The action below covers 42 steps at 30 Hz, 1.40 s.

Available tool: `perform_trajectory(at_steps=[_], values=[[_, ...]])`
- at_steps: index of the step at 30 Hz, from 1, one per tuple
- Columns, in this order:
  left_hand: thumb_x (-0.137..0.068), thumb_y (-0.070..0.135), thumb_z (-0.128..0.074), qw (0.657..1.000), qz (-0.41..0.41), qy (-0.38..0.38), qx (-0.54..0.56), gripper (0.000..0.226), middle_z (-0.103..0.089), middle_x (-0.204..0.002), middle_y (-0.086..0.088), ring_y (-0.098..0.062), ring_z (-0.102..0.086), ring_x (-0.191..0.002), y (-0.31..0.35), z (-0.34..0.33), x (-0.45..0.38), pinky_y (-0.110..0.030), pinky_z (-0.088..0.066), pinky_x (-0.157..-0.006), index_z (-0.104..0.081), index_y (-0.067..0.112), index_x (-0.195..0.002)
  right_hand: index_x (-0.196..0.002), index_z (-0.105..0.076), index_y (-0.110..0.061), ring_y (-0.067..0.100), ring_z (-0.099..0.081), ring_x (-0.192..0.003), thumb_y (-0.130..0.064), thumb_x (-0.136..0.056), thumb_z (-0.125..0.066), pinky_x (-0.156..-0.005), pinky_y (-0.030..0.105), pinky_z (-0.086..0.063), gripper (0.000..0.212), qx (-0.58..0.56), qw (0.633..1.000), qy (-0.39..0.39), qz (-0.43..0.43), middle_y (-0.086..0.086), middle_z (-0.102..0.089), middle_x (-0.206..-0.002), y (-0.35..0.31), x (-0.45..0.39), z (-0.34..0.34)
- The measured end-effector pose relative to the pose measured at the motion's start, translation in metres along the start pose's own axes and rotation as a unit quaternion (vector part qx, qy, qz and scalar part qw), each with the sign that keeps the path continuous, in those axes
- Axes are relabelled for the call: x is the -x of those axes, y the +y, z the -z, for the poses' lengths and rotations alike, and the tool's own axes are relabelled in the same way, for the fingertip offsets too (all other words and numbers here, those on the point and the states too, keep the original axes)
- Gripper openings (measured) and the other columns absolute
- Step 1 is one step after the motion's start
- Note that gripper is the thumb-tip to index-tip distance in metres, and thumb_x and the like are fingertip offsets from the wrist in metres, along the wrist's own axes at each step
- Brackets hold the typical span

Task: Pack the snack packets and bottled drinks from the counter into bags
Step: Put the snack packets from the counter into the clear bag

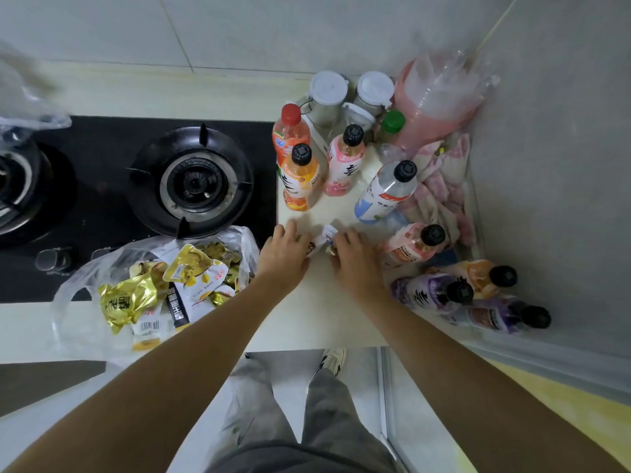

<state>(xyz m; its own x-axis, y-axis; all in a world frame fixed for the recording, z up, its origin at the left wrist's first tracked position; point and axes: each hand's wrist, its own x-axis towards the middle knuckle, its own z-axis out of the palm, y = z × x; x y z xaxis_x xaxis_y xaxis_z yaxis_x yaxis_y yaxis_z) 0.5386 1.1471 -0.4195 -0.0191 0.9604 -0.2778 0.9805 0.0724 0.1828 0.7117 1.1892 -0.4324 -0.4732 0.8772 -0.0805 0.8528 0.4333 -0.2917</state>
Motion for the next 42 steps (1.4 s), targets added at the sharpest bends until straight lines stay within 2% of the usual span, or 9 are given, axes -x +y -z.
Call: perform_trajectory(at_steps=[6, 10, 14, 23, 26, 31, 34, 39, 42], values=[[-0.093, 0.014, -0.056, 0.99, 0.04, -0.038, 0.129, 0.045, -0.046, -0.122, -0.017, -0.038, -0.053, -0.106, 0.013, -0.002, 0.01, -0.043, -0.046, -0.079, -0.044, 0.007, -0.137, -0.086, -0.057, -0.007, 0.037, -0.059, -0.083, -0.015, -0.081, -0.077, -0.065, 0.041, -0.045, 0.022, -0.05, 0.996, 0.01, -0.069, 0.015, -0.059, -0.09, -0.001, 0.023, 0.007], [-0.093, 0.017, -0.055, 0.976, 0.08, -0.013, 0.204, 0.033, -0.048, -0.117, -0.015, -0.038, -0.054, -0.102, 0.015, 0.012, 0.022, -0.047, -0.047, -0.077, -0.049, 0.007, -0.124, -0.084, -0.055, -0.014, 0.03, -0.056, -0.079, -0.02, -0.083, -0.072, -0.065, 0.044, -0.048, 0.018, -0.116, 0.989, 0.044, -0.076, 0.006, -0.056, -0.086, -0.009, 0.034, 0.017], [-0.093, 0.022, -0.056, 0.965, 0.11, 0.005, 0.239, 0.021, -0.045, -0.111, -0.009, -0.036, -0.056, -0.098, 0.002, 0.039, 0.056, -0.05, -0.052, -0.078, -0.049, 0.012, -0.111, -0.082, -0.054, -0.016, 0.02, -0.051, -0.077, -0.021, -0.087, -0.073, -0.066, 0.038, -0.043, 0.02, -0.194, 0.977, 0.081, -0.039, -0.001, -0.054, -0.082, -0.037, 0.044, 0.034], [-0.094, 0.023, -0.06, 0.926, 0.202, 0.132, 0.289, 0.023, -0.052, -0.112, -0.005, -0.027, -0.055, -0.096, -0.088, 0.079, 0.163, -0.037, -0.043, -0.075, -0.052, 0.013, -0.114, -0.086, -0.057, -0.018, 0.018, -0.056, -0.076, -0.025, -0.084, -0.078, -0.067, 0.035, -0.046, 0.022, -0.242, 0.967, 0.043, 0.062, -0.005, -0.056, -0.085, -0.156, 0.028, 0.048], [-0.093, 0.023, -0.06, 0.905, 0.254, 0.151, 0.305, 0.016, -0.055, -0.109, -0.004, -0.029, -0.056, -0.098, -0.124, 0.076, 0.188, -0.04, -0.047, -0.08, -0.05, 0.016, -0.103, -0.091, -0.058, -0.018, 0.015, -0.054, -0.084, -0.028, -0.084, -0.078, -0.07, 0.033, -0.045, 0.023, -0.235, 0.967, 0.011, 0.101, -0.007, -0.057, -0.091, -0.194, 0.018, 0.045], [-0.096, 0.021, -0.059, 0.888, 0.307, 0.152, 0.307, 0.032, -0.055, -0.124, -0.008, -0.028, -0.056, -0.109, -0.146, 0.068, 0.2, -0.037, -0.046, -0.085, -0.051, 0.014, -0.126, -0.094, -0.058, -0.02, 0.018, -0.054, -0.098, -0.035, -0.088, -0.073, -0.073, 0.042, -0.052, 0.022, -0.178, 0.976, -0.039, 0.121, -0.005, -0.059, -0.098, -0.239, 0.009, 0.032], [-0.096, 0.029, -0.061, 0.889, 0.306, 0.143, 0.31, 0.039, -0.053, -0.125, -0.01, -0.031, -0.058, -0.108, -0.151, 0.061, 0.194, -0.042, -0.051, -0.087, -0.049, 0.013, -0.13, -0.098, -0.06, -0.02, 0.021, -0.056, -0.104, -0.037, -0.089, -0.072, -0.071, 0.033, -0.04, 0.022, -0.136, 0.983, -0.055, 0.111, -0.003, -0.059, -0.106, -0.254, 0.005, 0.021], [-0.093, 0.024, -0.064, 0.914, 0.268, 0.134, 0.272, 0.033, -0.05, -0.119, -0.01, -0.035, -0.06, -0.092, -0.152, 0.055, 0.181, -0.042, -0.05, -0.068, -0.049, 0.013, -0.121, -0.096, -0.061, -0.02, 0.022, -0.056, -0.107, -0.033, -0.089, -0.072, -0.073, 0.03, -0.034, 0.018, -0.086, 0.984, -0.047, 0.148, -0.004, -0.06, -0.104, -0.257, 0.001, 0.018], [-0.092, 0.014, -0.061, 0.921, 0.258, 0.134, 0.261, 0.028, -0.049, -0.119, -0.01, -0.035, -0.058, -0.091, -0.15, 0.052, 0.177, -0.038, -0.045, -0.065, -0.051, 0.013, -0.118, -0.1, -0.059, -0.018, 0.023, -0.055, -0.107, -0.032, -0.087, -0.074, -0.076, 0.034, -0.043, 0.024, -0.108, 0.984, -0.047, 0.13, -0.002, -0.059, -0.106, -0.248, 0.002, 0.018]])
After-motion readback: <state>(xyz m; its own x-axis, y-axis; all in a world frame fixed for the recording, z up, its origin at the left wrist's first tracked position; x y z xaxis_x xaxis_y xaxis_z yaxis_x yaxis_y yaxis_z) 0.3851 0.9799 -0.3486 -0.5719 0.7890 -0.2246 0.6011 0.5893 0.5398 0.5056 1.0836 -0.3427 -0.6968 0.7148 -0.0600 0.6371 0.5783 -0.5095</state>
